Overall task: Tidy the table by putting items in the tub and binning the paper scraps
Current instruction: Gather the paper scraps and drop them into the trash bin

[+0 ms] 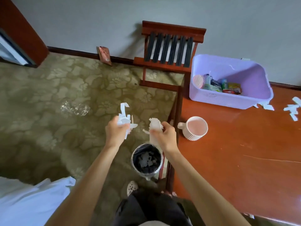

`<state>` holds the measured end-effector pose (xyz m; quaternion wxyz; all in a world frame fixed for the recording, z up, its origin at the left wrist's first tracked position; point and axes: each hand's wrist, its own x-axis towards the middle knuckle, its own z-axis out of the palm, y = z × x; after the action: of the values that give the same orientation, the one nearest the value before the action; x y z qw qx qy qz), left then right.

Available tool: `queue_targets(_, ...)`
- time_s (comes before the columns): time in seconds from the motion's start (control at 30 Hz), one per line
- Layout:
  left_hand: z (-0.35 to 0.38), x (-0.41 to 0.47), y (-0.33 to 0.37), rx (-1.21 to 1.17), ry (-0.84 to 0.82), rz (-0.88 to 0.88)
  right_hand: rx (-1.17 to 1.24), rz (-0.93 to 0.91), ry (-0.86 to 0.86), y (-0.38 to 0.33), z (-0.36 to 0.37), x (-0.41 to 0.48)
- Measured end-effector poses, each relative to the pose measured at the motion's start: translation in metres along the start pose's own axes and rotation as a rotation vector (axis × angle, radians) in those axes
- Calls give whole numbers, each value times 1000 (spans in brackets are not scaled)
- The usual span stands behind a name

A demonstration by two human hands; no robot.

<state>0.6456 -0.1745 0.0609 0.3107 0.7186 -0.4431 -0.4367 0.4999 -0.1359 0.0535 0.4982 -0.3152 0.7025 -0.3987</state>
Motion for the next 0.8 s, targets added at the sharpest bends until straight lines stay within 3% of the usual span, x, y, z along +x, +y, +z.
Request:
queue_targets(0.3,2,50,-72,76,-138,-146,-168,229,43,64,56,30)
queue_targets(0.53,24,109,-131,322,-338,-169,-220,478,128,129,96,66)
queue_targets(0.8,86,152,-221,407,-512,-293,-145,637,151,213,122,107)
